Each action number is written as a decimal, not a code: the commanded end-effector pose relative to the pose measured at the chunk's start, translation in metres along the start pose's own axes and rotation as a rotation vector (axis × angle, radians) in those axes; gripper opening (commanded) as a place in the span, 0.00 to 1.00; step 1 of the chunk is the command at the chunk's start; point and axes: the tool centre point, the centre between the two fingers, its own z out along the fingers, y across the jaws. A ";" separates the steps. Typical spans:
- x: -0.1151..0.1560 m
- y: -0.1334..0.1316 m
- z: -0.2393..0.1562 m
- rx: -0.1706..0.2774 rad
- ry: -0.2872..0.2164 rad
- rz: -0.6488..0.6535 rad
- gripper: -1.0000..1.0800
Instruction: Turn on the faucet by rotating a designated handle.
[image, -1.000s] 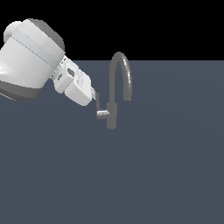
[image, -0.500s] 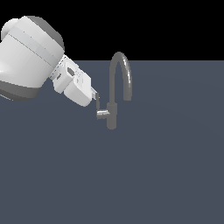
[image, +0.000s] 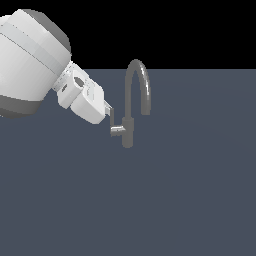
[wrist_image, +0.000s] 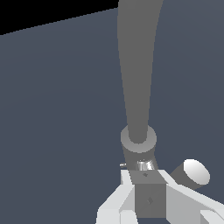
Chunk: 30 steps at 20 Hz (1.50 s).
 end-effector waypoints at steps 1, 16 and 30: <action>0.005 0.006 -0.002 -0.003 0.001 0.005 0.00; 0.002 0.043 0.003 0.000 -0.001 0.004 0.00; -0.016 0.070 0.019 0.010 -0.004 0.006 0.00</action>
